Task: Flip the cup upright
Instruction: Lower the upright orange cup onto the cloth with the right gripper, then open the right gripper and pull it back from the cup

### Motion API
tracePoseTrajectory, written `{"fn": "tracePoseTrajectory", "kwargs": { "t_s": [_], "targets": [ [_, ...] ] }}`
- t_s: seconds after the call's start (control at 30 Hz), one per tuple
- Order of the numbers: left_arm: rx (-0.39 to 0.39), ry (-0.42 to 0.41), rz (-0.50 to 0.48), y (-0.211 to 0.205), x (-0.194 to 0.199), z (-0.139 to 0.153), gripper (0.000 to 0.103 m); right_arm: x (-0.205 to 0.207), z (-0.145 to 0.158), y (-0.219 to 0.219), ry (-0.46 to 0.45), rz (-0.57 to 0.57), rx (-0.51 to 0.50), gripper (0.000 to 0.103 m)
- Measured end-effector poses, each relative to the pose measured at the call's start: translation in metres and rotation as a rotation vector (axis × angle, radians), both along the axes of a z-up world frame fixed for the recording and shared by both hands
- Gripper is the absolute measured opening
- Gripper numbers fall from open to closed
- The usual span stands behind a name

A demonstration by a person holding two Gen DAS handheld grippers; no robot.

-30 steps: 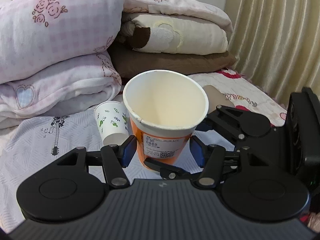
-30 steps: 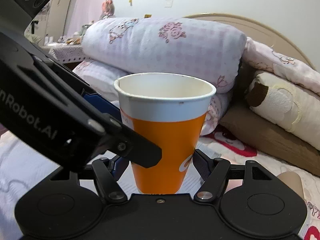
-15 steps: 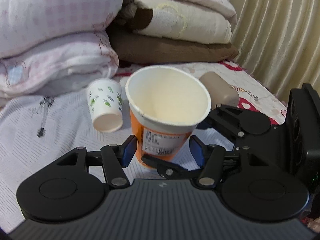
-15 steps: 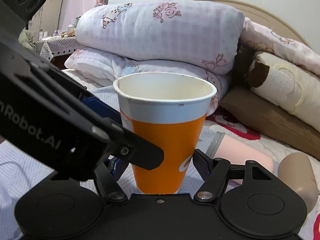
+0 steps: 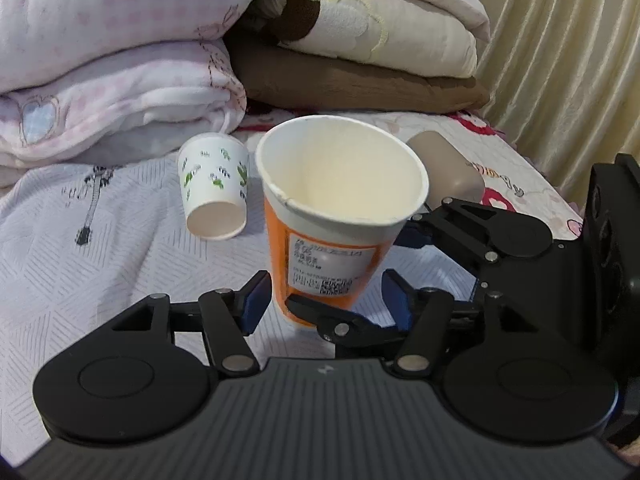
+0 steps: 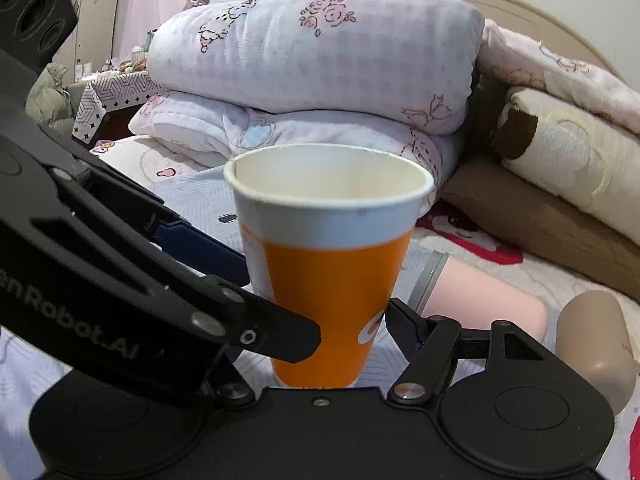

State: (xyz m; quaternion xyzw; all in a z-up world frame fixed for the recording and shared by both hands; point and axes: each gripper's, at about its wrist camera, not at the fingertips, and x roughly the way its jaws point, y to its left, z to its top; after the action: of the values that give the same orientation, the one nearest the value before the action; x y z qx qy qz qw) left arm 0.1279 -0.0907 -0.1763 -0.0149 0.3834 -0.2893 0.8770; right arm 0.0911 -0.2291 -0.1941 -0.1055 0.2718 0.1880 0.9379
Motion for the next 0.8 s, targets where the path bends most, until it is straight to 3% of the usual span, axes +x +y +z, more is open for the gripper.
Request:
{"fn": "tracePoseTrajectory", "kwargs": {
  "t_s": [0.1,0.23,0.53,0.8],
  "targets": [
    [-0.004,0.049,-0.001,0.001,0.0,0.004,0.062,-0.001,-0.002,0.001,0.015,0.001,-0.012,0.078],
    [0.029,0.036,0.022,0.0,-0.008,0.013,0.063,-0.001,-0.001,0.001,0.022,-0.005,-0.009,0.079],
    [0.014,0.061,0.082,0.018,-0.03,0.037,0.064,-0.02,0.004,-0.005,0.107,-0.013,-0.022,0.081],
    [0.034,0.13,0.145,0.032,-0.053,0.066,0.064,-0.045,0.028,-0.018,0.199,-0.104,0.049,0.081]
  ]
}}
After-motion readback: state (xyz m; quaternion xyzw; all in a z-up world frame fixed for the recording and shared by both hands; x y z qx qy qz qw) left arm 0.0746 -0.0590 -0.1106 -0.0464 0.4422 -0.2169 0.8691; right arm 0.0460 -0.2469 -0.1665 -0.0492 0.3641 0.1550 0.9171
